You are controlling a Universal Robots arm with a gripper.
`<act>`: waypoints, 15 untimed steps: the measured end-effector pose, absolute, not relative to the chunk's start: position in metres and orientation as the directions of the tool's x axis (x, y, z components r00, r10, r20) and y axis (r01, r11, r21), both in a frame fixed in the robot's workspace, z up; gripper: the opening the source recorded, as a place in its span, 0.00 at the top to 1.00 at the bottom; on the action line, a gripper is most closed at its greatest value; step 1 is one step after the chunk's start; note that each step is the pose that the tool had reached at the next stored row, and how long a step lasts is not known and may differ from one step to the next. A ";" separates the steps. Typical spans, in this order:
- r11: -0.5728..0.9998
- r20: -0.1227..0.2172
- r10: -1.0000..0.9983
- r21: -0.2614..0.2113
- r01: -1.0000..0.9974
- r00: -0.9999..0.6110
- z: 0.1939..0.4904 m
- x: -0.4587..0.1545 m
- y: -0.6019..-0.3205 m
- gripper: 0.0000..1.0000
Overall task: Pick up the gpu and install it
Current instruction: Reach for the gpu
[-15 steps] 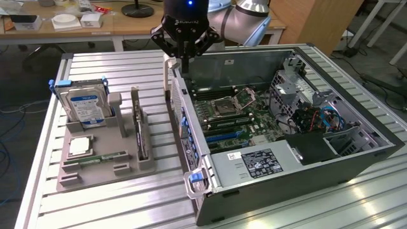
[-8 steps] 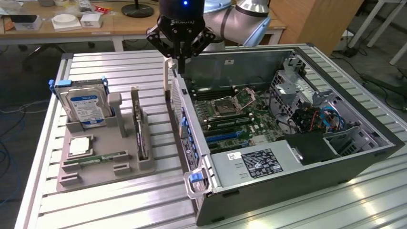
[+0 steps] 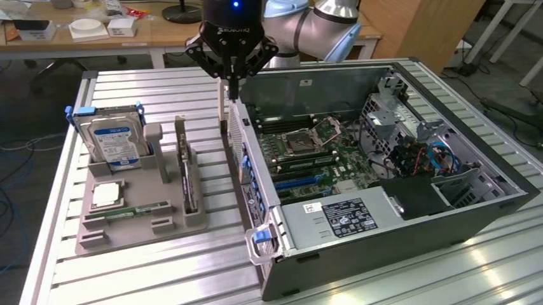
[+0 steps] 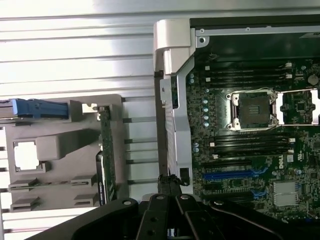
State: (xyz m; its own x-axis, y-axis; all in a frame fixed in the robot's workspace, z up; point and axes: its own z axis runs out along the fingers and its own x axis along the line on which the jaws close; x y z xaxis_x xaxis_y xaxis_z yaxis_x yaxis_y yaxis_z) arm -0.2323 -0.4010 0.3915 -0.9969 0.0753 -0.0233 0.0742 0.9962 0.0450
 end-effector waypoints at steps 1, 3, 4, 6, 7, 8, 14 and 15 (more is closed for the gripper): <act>0.996 -0.023 0.075 0.045 0.074 -0.997 0.391 -0.234 -0.401 0.90; 0.996 -0.023 0.075 0.045 0.074 -0.997 0.391 -0.238 -0.401 0.90; 0.996 -0.023 0.075 0.045 0.074 -0.997 0.391 -0.240 -0.401 0.90; 0.996 -0.023 0.075 0.045 0.074 -0.997 0.391 -0.243 -0.401 0.90; 0.996 -0.023 0.075 0.045 0.074 -0.997 0.391 -0.245 -0.401 0.90; 0.996 -0.023 0.075 0.045 0.074 -0.997 0.391 -0.246 -0.402 0.90; 0.996 -0.023 0.075 0.045 0.074 -0.997 0.391 -0.253 -0.402 0.90; 0.996 -0.023 0.075 0.045 0.074 -0.997 0.391 -0.254 -0.402 0.90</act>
State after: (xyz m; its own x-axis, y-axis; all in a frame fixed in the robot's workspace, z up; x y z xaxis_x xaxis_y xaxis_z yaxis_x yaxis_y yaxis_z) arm -0.2536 -0.4023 0.3905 -0.9969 0.0753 -0.0228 0.0742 0.9962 0.0450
